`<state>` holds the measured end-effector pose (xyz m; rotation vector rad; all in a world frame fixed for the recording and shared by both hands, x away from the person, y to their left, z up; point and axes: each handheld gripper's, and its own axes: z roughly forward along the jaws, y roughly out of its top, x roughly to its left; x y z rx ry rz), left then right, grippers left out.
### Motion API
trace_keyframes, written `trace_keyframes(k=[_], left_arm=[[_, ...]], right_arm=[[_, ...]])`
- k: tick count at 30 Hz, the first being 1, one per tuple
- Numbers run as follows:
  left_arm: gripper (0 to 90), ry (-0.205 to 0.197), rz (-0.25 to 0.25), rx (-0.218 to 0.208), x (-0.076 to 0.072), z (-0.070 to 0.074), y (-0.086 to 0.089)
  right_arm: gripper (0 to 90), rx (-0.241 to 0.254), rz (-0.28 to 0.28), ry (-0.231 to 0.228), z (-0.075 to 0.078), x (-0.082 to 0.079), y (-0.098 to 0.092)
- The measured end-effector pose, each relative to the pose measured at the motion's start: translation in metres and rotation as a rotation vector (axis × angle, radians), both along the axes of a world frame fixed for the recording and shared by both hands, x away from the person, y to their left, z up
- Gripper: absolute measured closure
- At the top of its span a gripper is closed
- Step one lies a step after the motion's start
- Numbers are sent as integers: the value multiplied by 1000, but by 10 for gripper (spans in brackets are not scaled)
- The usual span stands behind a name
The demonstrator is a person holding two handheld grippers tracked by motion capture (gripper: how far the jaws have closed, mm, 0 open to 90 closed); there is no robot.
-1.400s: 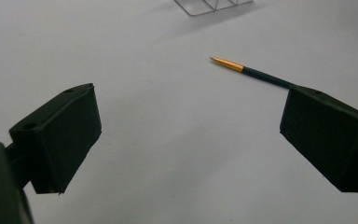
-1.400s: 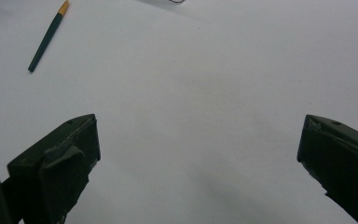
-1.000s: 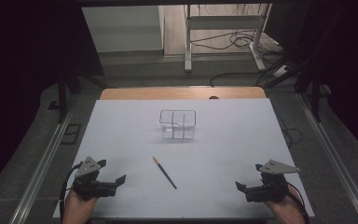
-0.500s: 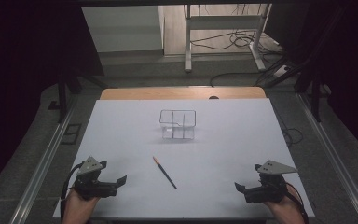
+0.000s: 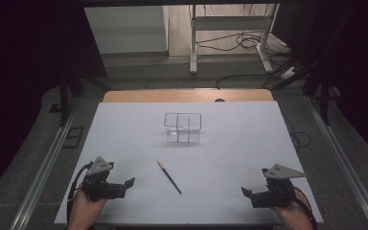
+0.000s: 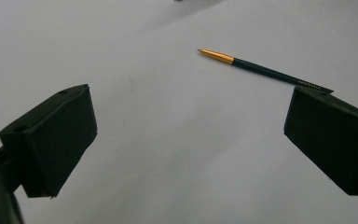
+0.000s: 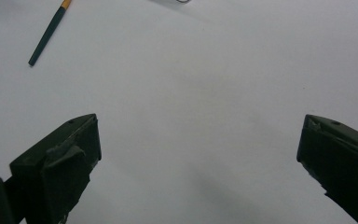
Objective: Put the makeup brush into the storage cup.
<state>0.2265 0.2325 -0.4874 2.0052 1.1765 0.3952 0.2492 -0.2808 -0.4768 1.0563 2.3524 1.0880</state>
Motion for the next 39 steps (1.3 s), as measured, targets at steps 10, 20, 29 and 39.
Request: trace_keyframes(k=[10,20,29,39], left_arm=[[22,-10,-8,10,5,0,-6],[17,12,-26,21,14,2,-17],[28,19,-37,62,21,3,-25],[37,41,-45,57,28,6,-32]], right_arm=[[0,-17,-3,6,0,0,1],[0,-22,-5,5,1,0,2],[0,-33,-4,15,0,0,2],[0,-39,-3,23,-1,1,2]])
